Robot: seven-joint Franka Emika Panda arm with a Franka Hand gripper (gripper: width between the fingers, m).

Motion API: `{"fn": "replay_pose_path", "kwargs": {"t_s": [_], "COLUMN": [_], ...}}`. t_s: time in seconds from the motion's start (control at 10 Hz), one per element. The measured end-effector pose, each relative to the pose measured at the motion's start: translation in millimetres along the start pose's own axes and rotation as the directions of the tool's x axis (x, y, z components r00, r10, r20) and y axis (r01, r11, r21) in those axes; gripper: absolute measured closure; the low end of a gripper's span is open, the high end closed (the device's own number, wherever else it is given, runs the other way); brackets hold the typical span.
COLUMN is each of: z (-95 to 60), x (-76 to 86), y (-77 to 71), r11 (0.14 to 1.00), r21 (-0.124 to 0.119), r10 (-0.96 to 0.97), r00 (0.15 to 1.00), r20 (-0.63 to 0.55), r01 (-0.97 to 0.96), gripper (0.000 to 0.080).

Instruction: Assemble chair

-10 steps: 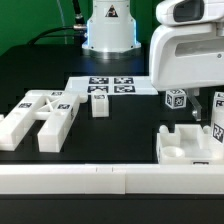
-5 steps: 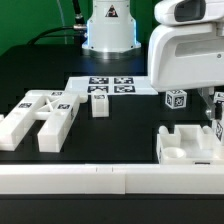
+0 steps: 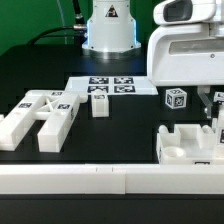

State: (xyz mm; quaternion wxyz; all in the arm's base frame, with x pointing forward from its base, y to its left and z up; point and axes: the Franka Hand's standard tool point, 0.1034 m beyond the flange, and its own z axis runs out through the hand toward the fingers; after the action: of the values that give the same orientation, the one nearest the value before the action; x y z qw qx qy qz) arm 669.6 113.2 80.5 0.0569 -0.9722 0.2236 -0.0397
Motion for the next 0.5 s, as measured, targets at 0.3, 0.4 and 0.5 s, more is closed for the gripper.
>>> {"fn": "replay_pose_path", "kwargs": {"t_s": [0.3,0.4,0.5], "z": [0.1,0.3,1.3], "x": [0.3,0.4,-1.3], "y": [0.8,0.5,-1.2], "r11": [0.952,0.922,0.861], "r21": [0.003,0.002,0.0], "r10": [0.305,0.388,0.509], "r00": [0.952,0.922,0.86], "r20": [0.007,0.009,0.01], "r01": [-0.305,-0.388,-0.509], "gripper": [0.0509,0.0509,0.0509]}}
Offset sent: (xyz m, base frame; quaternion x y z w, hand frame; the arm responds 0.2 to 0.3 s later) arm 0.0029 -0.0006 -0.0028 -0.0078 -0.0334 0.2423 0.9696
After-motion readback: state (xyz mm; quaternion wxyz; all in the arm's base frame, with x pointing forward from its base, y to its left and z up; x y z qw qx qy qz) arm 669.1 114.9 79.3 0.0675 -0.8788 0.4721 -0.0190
